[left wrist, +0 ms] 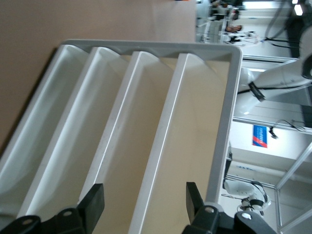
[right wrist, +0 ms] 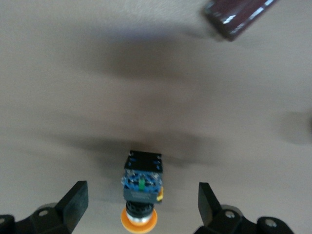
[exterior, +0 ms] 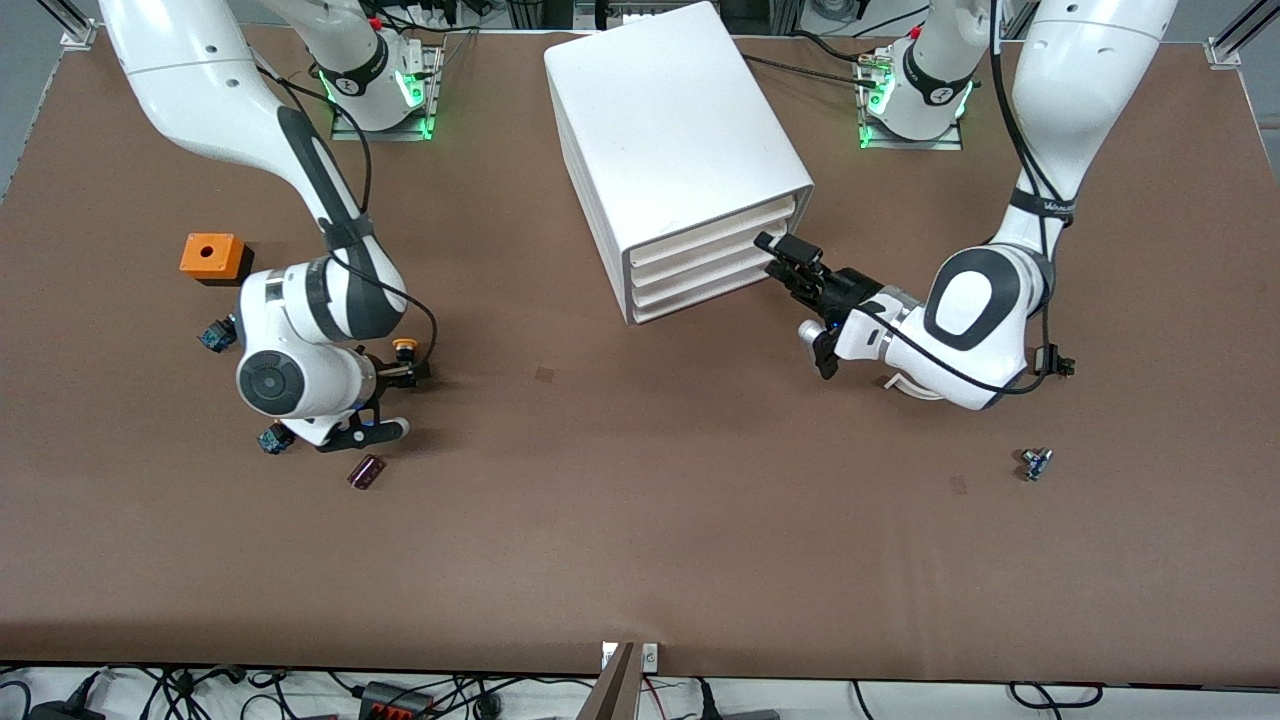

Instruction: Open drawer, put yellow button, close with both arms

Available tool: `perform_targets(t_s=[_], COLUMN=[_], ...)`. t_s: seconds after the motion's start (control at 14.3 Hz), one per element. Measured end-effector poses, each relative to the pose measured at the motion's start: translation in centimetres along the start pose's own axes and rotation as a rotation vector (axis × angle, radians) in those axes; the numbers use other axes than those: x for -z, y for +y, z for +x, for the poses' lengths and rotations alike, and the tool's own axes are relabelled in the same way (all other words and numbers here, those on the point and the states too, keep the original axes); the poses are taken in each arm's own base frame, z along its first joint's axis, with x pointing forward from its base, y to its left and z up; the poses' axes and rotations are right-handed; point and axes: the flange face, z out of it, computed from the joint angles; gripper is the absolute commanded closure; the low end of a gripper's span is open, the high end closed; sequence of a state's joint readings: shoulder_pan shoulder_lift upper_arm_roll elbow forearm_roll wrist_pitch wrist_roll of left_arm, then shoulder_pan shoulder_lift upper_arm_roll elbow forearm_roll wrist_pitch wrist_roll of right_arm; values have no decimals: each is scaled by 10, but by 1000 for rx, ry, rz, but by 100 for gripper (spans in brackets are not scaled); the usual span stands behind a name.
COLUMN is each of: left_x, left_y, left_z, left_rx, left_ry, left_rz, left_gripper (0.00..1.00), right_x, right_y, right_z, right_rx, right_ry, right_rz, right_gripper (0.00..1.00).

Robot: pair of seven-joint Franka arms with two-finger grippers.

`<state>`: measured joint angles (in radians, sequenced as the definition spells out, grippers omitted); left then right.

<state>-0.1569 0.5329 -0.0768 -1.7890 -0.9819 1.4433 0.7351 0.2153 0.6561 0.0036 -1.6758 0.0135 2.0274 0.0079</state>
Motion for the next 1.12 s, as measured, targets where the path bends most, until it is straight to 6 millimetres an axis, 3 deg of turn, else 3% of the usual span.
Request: perform_targets(t_s=[0.14,0.21,0.56,0.63,0.77,0.84,1.12], left_x=[-11,-14,-39,-44,-49,-50,-51], left_y=[-12,-14,-14,-14,-15,-16,-17], left_z=[-8,-10,-12,-12,-13,-15,-16], left_rx=[-3,-1,3,-4,-51,-76,-116], left_ry=[-2,-1,-26,-32,-39,-38,-33], left_rz=[-32,-43,-85,-91,-98,-100,-104], left_gripper=[36,42,48,59,87,94,99], right_x=[-10,-13,-23,-24,-25,-25,-26], right_y=[-1,-1,1,1,1,1,0], right_z=[1,1,0,-1,-2,-3,-5], right_rx=[0,-1,-3,-3,-3,-3,-2], right_ry=[-12,-18,-50,-55,-68,-78,-90], right_rz=[-1,-1,-1,-1,-1,-1,-2], right_gripper=[0,0,0,5,26,29,32])
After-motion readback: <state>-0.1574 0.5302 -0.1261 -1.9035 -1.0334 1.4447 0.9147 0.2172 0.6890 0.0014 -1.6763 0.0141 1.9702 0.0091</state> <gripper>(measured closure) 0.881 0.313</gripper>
